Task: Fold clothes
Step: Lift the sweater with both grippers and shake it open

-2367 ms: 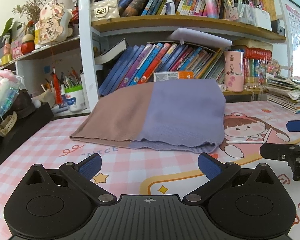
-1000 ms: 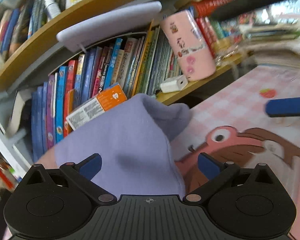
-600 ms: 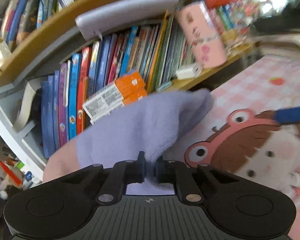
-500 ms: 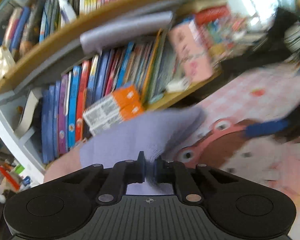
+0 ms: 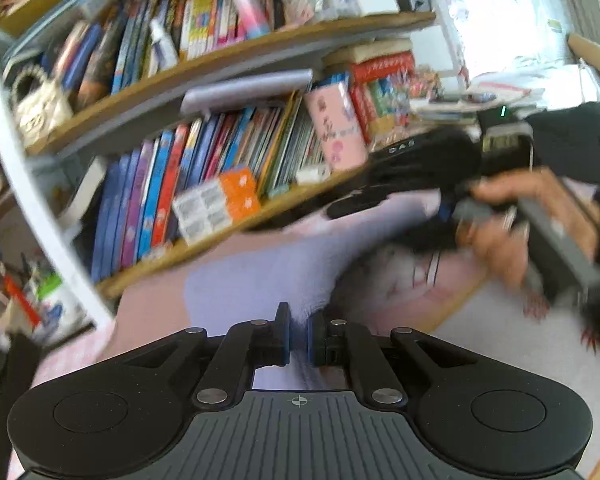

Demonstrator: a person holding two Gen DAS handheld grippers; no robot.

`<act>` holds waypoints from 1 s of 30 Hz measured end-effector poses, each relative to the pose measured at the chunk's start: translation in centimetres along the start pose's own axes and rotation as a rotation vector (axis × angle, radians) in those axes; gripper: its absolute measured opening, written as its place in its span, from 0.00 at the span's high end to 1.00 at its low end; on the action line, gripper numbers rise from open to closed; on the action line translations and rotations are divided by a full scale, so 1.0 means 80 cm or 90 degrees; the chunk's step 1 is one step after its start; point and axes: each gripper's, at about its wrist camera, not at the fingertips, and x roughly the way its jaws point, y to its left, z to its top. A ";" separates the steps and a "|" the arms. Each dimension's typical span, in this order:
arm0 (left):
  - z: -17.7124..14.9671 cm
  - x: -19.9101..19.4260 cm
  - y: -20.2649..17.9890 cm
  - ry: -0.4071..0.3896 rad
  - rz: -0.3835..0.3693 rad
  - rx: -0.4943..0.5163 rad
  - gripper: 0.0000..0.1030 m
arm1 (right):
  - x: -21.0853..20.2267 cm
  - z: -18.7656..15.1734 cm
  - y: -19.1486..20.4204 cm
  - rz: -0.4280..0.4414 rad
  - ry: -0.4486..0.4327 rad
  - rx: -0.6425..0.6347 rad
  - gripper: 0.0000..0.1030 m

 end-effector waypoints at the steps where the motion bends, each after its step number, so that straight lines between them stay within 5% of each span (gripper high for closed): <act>1: -0.007 0.000 0.001 0.010 -0.003 -0.008 0.94 | -0.002 0.000 -0.002 0.000 -0.004 -0.004 0.86; 5: -0.022 -0.005 -0.005 0.020 -0.020 -0.023 0.95 | -0.006 -0.008 0.004 0.003 -0.012 -0.034 0.88; 10: -0.003 -0.035 -0.007 -0.036 -0.100 -0.028 0.95 | -0.051 -0.009 0.041 0.105 -0.074 -0.084 0.89; 15: 0.058 -0.097 0.006 -0.198 -0.224 -0.043 0.95 | -0.106 0.012 0.142 0.209 -0.146 -0.190 0.89; 20: 0.065 -0.150 0.078 -0.393 -0.315 -0.208 0.95 | -0.133 0.006 0.295 0.300 -0.244 -0.416 0.90; 23: 0.063 -0.176 0.119 -0.487 -0.357 -0.303 0.95 | -0.106 -0.027 0.345 0.302 -0.228 -0.504 0.90; 26: 0.011 -0.144 0.135 -0.373 -0.302 -0.348 0.94 | -0.024 -0.061 0.322 0.194 -0.114 -0.531 0.90; 30: -0.083 -0.096 0.151 -0.157 -0.226 -0.406 0.94 | 0.097 -0.100 0.239 0.032 0.054 -0.502 0.90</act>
